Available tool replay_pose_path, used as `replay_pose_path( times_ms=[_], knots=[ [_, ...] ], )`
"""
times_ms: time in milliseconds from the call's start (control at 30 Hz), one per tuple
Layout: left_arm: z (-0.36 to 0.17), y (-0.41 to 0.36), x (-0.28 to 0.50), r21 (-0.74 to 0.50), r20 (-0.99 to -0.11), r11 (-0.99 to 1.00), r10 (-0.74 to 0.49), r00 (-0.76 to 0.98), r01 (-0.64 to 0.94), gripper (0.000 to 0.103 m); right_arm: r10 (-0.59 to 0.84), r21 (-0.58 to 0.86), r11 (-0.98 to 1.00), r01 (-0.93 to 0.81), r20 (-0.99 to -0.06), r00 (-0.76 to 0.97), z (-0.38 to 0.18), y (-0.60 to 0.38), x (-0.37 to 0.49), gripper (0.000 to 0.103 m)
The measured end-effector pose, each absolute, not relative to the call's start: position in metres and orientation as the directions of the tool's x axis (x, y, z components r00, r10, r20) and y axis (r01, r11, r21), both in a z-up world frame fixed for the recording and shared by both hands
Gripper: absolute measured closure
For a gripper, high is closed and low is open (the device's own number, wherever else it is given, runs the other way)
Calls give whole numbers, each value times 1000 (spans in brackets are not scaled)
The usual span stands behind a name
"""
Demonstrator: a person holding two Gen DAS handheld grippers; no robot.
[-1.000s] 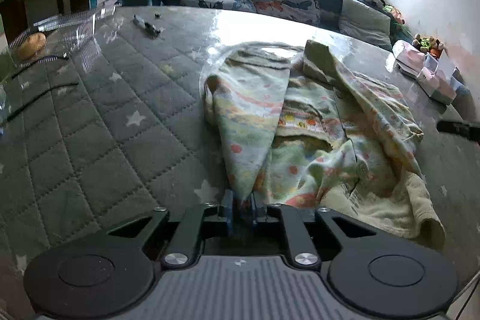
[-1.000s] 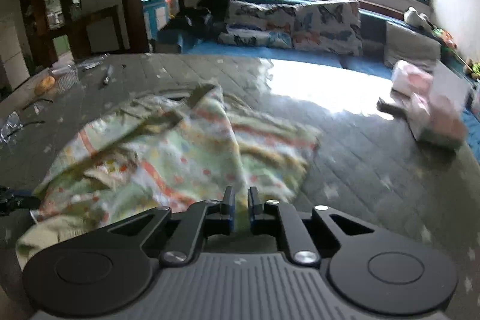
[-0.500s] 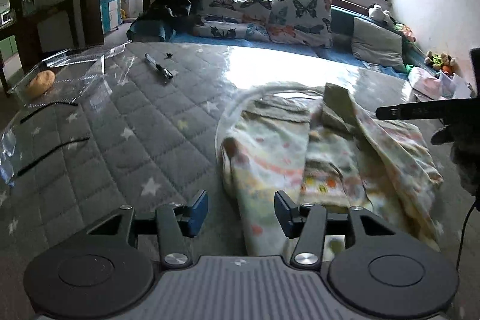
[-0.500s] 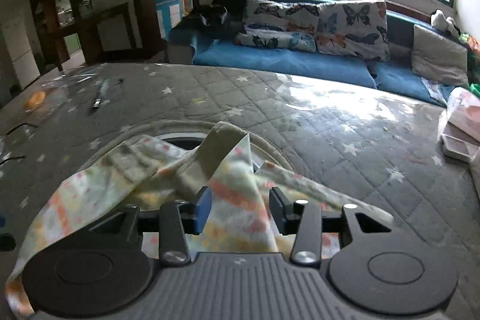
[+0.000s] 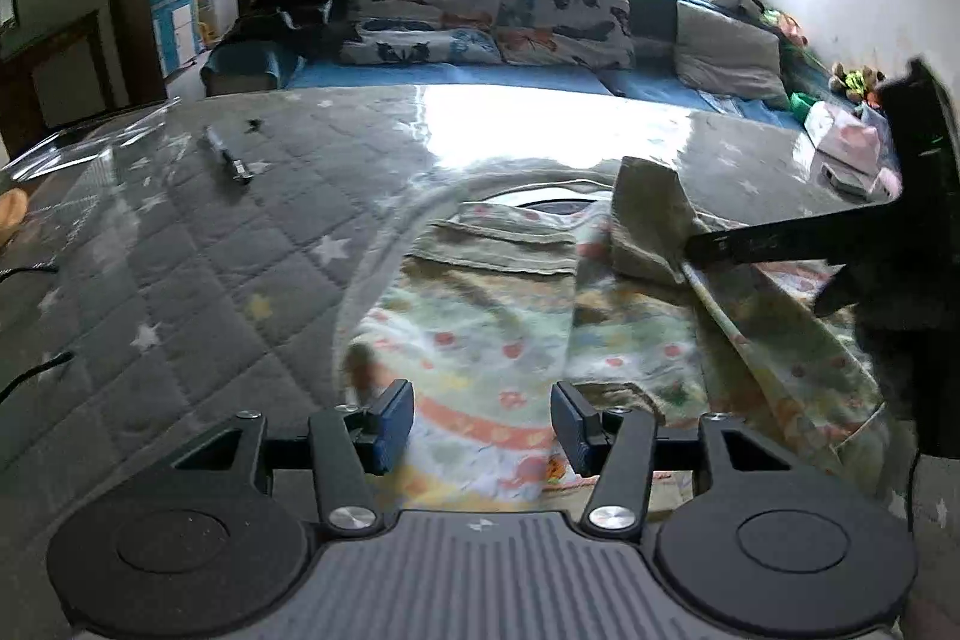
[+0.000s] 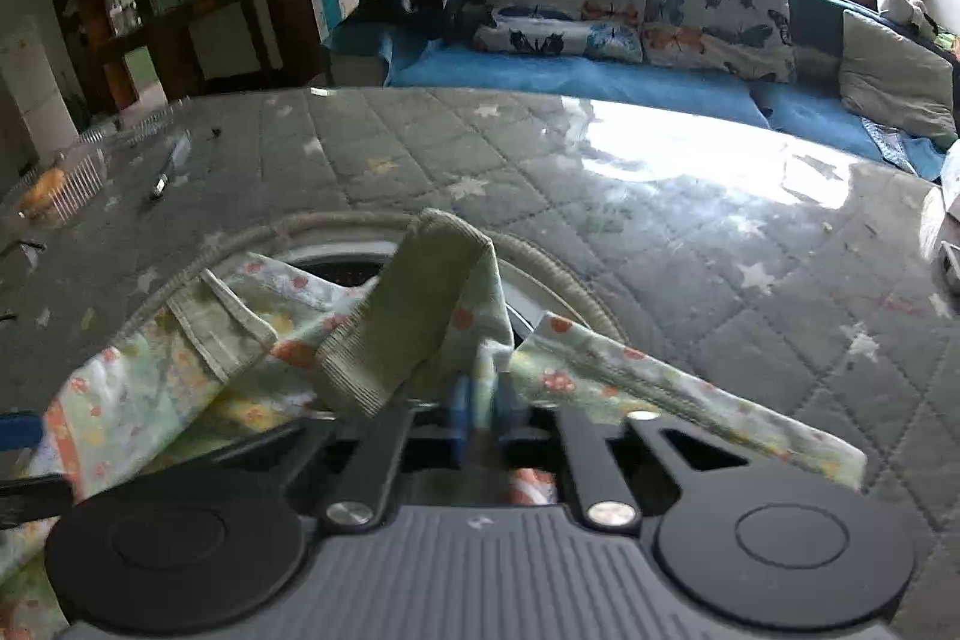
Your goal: Fold clothes
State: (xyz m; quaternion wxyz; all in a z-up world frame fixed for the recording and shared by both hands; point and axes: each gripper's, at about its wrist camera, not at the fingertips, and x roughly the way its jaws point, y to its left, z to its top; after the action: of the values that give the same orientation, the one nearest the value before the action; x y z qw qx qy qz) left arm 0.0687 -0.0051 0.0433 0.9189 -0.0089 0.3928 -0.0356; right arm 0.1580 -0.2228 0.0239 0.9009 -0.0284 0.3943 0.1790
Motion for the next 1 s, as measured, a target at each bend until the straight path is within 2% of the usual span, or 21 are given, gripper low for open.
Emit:
replay_pose_path(
  times_ms=[233, 533, 567, 600, 733, 800, 1000],
  knots=[
    [28, -23, 89, -11, -729, 996, -72, 680, 94, 48, 251, 15, 950, -313, -637, 729, 64, -249, 116, 99],
    [17, -30, 96, 17, -720, 994, -65, 691, 112, 49, 116, -4, 990, -143, -563, 818, 98, -324, 30, 99],
    [16, -30, 97, 21, -719, 994, -62, 692, 110, 52, 97, -4, 993, -120, -564, 820, 98, -333, 21, 99],
    [16, -28, 98, 21, -718, 994, -60, 694, 108, 63, 80, 1, 995, -97, -568, 819, 97, -343, 12, 99],
    [17, -21, 98, 10, -715, 996, -54, 698, 87, 89, 23, 20, 1000, -15, -592, 805, 87, -374, -14, 99],
    [19, -15, 95, 10, -710, 998, -41, 703, 69, 94, 4, 28, 999, 16, -611, 792, 79, -384, -22, 99],
    [37, 13, 77, -7, -673, 1000, 17, 739, -29, 99, -23, 47, 996, 73, -663, 748, 50, -403, -37, 99]
  ],
)
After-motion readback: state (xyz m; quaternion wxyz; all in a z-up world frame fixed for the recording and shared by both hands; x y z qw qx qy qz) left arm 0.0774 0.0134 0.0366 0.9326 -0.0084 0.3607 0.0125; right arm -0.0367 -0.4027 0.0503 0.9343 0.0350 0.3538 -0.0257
